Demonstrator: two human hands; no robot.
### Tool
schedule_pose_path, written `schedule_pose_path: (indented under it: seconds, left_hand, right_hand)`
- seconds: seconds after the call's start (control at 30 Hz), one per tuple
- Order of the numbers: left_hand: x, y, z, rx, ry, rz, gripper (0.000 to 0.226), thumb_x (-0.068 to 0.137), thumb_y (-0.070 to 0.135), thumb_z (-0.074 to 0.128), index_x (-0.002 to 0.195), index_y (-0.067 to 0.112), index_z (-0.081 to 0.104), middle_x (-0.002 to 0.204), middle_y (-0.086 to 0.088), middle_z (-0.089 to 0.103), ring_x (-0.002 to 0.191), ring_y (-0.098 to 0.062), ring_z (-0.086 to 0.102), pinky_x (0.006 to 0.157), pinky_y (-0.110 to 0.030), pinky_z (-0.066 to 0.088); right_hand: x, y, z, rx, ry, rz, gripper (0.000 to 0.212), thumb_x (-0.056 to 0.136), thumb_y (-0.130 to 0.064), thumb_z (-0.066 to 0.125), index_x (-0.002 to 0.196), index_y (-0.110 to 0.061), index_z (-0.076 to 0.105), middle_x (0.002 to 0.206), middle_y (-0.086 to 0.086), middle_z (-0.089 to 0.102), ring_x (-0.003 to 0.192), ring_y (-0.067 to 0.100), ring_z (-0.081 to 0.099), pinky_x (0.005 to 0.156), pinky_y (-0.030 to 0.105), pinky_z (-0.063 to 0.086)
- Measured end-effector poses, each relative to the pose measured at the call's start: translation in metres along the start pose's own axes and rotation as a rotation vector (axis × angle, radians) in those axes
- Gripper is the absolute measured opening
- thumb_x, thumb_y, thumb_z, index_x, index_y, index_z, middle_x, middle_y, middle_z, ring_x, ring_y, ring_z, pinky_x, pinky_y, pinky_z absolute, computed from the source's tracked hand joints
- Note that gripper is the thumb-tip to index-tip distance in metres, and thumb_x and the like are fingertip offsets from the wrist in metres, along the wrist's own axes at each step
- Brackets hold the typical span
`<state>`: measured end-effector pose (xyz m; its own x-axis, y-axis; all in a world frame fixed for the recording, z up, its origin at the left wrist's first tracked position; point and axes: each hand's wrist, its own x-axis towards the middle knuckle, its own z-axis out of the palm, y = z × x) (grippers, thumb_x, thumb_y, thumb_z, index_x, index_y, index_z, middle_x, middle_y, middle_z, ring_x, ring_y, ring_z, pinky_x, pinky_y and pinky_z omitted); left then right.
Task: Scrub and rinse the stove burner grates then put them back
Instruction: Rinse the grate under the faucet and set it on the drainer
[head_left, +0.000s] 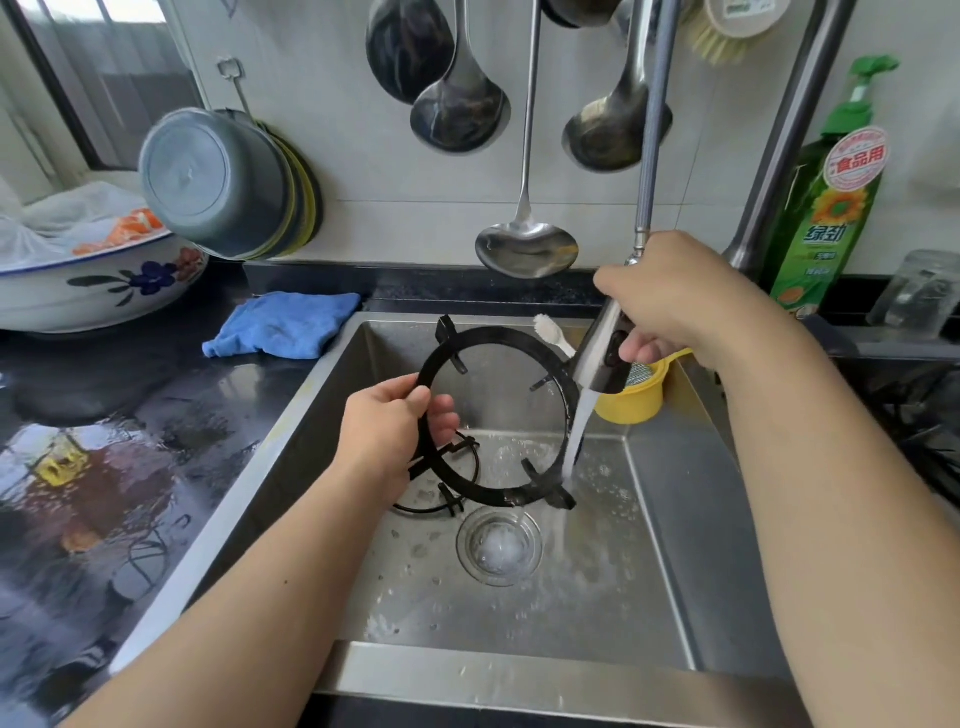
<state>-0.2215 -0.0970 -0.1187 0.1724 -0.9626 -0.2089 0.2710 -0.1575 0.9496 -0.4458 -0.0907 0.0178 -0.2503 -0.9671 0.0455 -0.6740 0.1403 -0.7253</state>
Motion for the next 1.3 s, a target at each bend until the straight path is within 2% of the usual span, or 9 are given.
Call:
schedule_pose_path:
  seconds: [0.07,0.17,0.33,0.5,0.6,0.83,0.93,1.1,1.3]
  left_hand:
    - [-0.001,0.001,-0.001,-0.050,-0.011,-0.003,0.027,0.106,0.004,0.049,0.132,0.006,0.055,0.088,-0.017,0.075,0.077,-0.029,0.074,0.079,-0.041,0.063]
    - [-0.002,0.002,0.000,-0.123,-0.026,-0.024,0.023,0.106,0.003,0.049,0.128,0.010,0.054,0.086,-0.017,0.076,0.078,-0.030,0.074,0.083,-0.043,0.063]
    - [-0.005,0.002,0.003,-0.224,-0.059,-0.109,0.026,0.106,0.001,0.047,0.130,0.006,0.052,0.086,-0.020,0.074,0.070,-0.029,0.073,0.074,-0.040,0.064]
    - [-0.004,0.002,0.004,-0.205,-0.093,-0.195,0.026,0.106,0.002,0.044,0.131,-0.004,0.052,0.084,-0.020,0.073,0.063,-0.026,0.070,0.055,-0.033,0.061]
    - [-0.006,0.003,0.004,-0.180,-0.108,-0.191,0.030,0.107,0.002,0.042,0.134,-0.010,0.049,0.083,-0.022,0.069,0.063,-0.029,0.065,0.054,-0.032,0.059]
    - [-0.004,0.001,0.002,-0.172,-0.093,-0.189,0.030,0.106,0.002,0.045,0.135,-0.006,0.051,0.089,-0.023,0.071,0.067,-0.029,0.069,0.057,-0.033,0.060]
    - [-0.001,-0.001,0.003,-0.172,-0.048,-0.174,0.028,0.106,0.001,0.047,0.133,-0.002,0.052,0.078,-0.019,0.074,0.064,-0.027,0.072,0.062,-0.036,0.064]
    - [-0.001,0.000,0.002,-0.180,-0.006,-0.154,0.032,0.106,0.000,0.047,0.138,-0.002,0.048,0.074,-0.019,0.070,0.065,-0.030,0.069,0.065,-0.036,0.062]
    - [0.000,0.000,0.001,-0.179,0.012,-0.155,0.034,0.105,-0.001,0.047,0.139,-0.003,0.047,0.072,-0.018,0.070,0.060,-0.028,0.069,0.064,-0.037,0.062]
  right_hand:
    - [-0.004,-0.003,0.000,0.038,-0.044,-0.001,0.017,0.091,-0.020,0.051,0.088,-0.003,0.052,0.044,0.012,0.059,0.053,0.030,0.071,0.045,0.028,0.051]
    - [-0.010,-0.009,0.003,0.123,-0.112,-0.032,0.015,0.095,-0.018,0.051,0.090,-0.004,0.050,0.070,0.018,0.058,0.044,0.024,0.066,0.046,0.028,0.053]
    - [-0.015,-0.018,0.015,0.291,-0.206,-0.084,0.014,0.096,-0.017,0.053,0.095,-0.003,0.053,0.088,0.026,0.062,0.049,0.026,0.068,0.046,0.029,0.053]
    - [-0.018,-0.028,0.027,0.421,-0.218,-0.122,0.010,0.096,-0.017,0.054,0.091,-0.008,0.053,0.089,0.023,0.063,0.054,0.030,0.070,0.052,0.034,0.058]
    - [-0.019,-0.030,0.029,0.441,-0.213,-0.124,0.008,0.096,-0.017,0.054,0.092,-0.011,0.052,0.091,0.023,0.062,0.056,0.030,0.071,0.053,0.035,0.058]
    - [-0.019,-0.029,0.028,0.399,-0.212,-0.131,0.011,0.095,-0.019,0.055,0.093,-0.009,0.052,0.089,0.022,0.062,0.052,0.027,0.069,0.048,0.031,0.054]
    - [-0.015,-0.023,0.020,0.286,-0.192,-0.107,0.020,0.094,-0.020,0.054,0.102,-0.002,0.054,0.090,0.022,0.063,0.049,0.026,0.069,0.046,0.029,0.052]
    - [-0.009,-0.009,0.001,0.005,-0.071,-0.016,0.024,0.090,-0.024,0.053,0.094,0.000,0.056,0.050,0.014,0.066,0.051,0.031,0.069,0.048,0.030,0.052]
    - [-0.006,-0.005,-0.006,-0.115,-0.008,0.011,0.022,0.089,-0.024,0.051,0.092,-0.002,0.052,0.047,0.016,0.064,0.029,0.019,0.051,0.042,0.024,0.046]
